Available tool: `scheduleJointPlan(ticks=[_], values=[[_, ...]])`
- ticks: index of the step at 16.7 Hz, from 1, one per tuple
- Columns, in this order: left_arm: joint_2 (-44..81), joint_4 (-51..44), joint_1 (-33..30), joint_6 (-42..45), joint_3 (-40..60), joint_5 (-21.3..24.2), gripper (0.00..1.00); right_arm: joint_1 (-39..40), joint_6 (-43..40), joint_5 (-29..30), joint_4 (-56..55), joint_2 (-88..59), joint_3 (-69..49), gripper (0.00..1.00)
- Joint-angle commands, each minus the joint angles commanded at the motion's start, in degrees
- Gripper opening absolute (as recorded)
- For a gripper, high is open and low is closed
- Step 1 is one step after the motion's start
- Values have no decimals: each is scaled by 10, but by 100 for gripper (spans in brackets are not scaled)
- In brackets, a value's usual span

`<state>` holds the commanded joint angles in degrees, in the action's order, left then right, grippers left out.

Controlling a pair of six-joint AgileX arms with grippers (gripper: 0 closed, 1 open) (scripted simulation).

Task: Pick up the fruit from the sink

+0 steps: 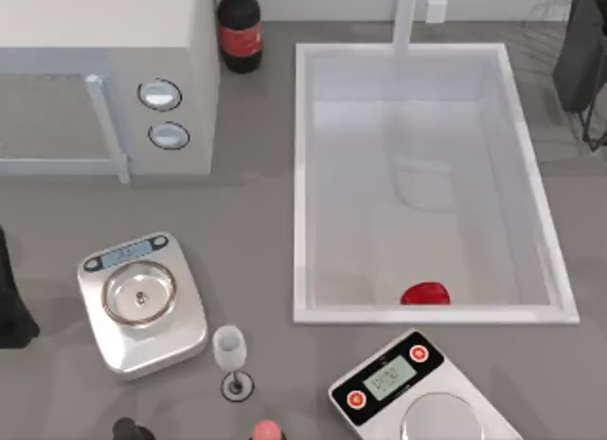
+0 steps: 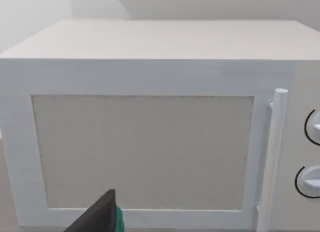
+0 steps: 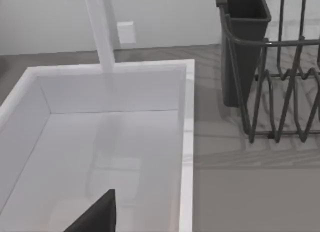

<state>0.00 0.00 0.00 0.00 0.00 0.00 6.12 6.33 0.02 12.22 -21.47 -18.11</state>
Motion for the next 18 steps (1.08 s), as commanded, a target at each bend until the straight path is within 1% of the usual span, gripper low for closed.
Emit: scheduleJointPlan(ticks=[12,15,18], values=[[0,0,0,0,0,0,100,172,178,1,343,-708,-511,100],[0,0,0,0,0,0,100,205,212,1,409,-848,-610,100],[0,0,0,0,0,0,100,227,235,1,454,-939,-676,100]])
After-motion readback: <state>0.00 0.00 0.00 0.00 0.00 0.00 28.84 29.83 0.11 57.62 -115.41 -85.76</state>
